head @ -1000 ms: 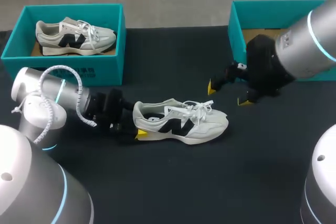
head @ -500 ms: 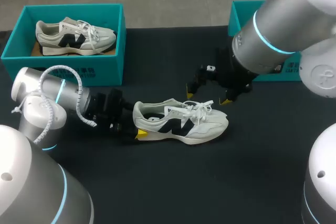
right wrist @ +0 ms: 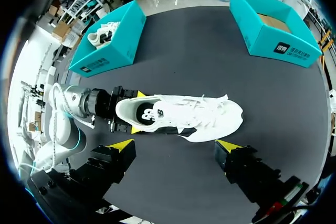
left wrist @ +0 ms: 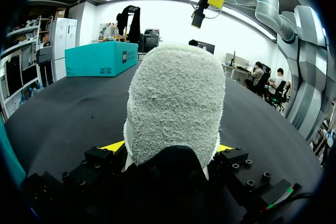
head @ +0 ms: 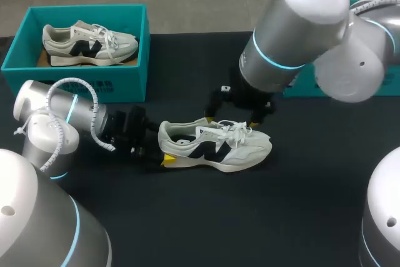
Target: Take the shoe out of the shoebox, open the shoe tongue, remove and reinsert the insole, then place the shoe into the shoebox
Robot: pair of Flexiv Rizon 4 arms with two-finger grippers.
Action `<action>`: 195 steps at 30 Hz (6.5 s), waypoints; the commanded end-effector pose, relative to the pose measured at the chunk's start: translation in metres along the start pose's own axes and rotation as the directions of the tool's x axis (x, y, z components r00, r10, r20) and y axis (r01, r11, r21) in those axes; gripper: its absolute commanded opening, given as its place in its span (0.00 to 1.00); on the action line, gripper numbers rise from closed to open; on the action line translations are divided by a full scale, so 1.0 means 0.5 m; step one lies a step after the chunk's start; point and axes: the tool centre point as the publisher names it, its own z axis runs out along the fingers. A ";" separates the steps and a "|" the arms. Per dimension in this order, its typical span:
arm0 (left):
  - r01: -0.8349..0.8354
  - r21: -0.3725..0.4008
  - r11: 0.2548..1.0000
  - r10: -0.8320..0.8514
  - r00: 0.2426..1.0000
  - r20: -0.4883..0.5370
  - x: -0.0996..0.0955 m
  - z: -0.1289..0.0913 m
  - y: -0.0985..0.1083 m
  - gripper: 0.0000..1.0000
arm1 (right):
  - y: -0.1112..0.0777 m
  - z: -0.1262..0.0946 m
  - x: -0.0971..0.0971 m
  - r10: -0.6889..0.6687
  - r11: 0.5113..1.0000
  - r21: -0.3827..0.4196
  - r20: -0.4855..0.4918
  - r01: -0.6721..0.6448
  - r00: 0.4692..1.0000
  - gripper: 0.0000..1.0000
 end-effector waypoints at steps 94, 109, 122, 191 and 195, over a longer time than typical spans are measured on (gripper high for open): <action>0.001 -0.003 1.000 -0.001 1.000 -0.002 0.002 0.004 0.005 0.00 | 0.056 0.211 0.020 -0.072 0.991 0.133 0.603 -0.012 0.795 0.89; 0.001 -0.003 1.000 -0.001 1.000 -0.002 0.002 0.004 0.005 0.00 | 0.071 0.162 -0.015 -0.023 0.990 0.125 0.598 -0.064 0.801 0.23; 0.001 -0.003 1.000 -0.001 1.000 -0.002 0.002 0.004 0.005 0.00 | 0.087 0.151 -0.039 0.035 0.983 0.155 0.377 -0.101 0.926 0.00; 0.001 -0.003 1.000 -0.001 1.000 -0.002 0.002 0.004 0.005 0.00 | 0.135 0.081 -0.162 0.106 0.994 -0.035 0.281 -0.100 0.954 1.00; 0.001 -0.003 1.000 -0.001 1.000 -0.002 0.002 0.004 0.005 0.00 | 0.149 0.054 -0.131 -0.013 0.999 -0.043 0.204 0.023 0.979 1.00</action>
